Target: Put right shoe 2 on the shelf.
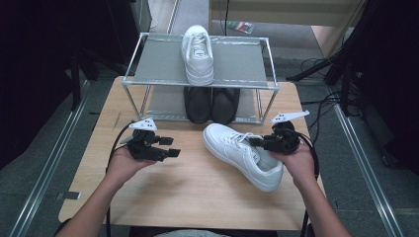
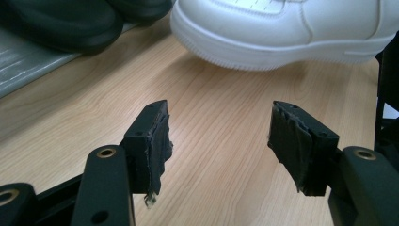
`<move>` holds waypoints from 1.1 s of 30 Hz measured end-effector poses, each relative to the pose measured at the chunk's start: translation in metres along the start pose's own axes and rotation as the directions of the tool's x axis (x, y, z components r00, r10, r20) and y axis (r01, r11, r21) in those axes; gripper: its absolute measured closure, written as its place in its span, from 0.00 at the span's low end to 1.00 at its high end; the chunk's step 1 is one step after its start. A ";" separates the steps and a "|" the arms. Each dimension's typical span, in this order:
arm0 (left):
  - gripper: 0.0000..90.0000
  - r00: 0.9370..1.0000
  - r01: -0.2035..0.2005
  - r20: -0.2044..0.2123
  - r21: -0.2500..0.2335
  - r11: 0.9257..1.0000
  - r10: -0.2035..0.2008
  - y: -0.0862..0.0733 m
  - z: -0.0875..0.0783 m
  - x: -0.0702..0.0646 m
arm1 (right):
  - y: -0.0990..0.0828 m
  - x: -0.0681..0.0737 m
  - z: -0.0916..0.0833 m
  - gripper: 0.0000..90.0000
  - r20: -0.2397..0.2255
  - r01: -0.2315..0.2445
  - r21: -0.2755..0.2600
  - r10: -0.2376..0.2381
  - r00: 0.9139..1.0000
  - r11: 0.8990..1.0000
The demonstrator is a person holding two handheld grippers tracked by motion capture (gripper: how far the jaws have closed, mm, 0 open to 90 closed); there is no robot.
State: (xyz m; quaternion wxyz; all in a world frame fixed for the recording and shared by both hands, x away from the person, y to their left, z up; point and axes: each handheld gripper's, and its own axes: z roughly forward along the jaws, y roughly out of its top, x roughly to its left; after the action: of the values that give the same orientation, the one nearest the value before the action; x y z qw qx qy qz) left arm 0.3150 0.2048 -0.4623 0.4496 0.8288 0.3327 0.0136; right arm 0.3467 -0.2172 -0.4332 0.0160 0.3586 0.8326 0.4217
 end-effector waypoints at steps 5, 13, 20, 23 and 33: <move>0.44 1.000 0.008 -0.017 -0.005 1.000 -0.008 -0.006 -0.006 0.000 | 0.016 -0.003 -0.010 0.94 -0.021 0.016 -0.015 -0.016 1.000 1.000; 0.43 1.000 0.016 -0.021 0.003 1.000 -0.016 -0.011 -0.008 0.000 | 0.041 -0.008 -0.027 0.93 -0.053 0.009 -0.039 -0.011 0.999 0.999; 0.43 0.999 0.028 -0.023 0.002 1.000 -0.028 -0.015 -0.010 0.002 | 0.052 -0.009 -0.032 0.94 -0.065 -0.016 -0.054 0.012 0.998 0.998; 0.43 0.999 0.024 -0.026 -0.008 1.000 -0.024 -0.015 -0.012 0.002 | 0.062 -0.011 -0.042 0.93 -0.044 -0.010 -0.055 0.008 0.999 0.998; 0.44 1.000 0.017 -0.016 0.003 1.000 -0.017 -0.014 -0.010 0.000 | 0.082 -0.009 -0.070 0.94 -0.007 -0.041 -0.095 0.041 0.999 0.995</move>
State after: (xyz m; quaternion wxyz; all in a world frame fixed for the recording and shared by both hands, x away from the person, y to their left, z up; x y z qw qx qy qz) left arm 0.3038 0.2174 -0.4672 0.4458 0.8265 0.3433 0.0161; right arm 0.3784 -0.2397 -0.3318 0.0221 0.3733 0.8042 0.4621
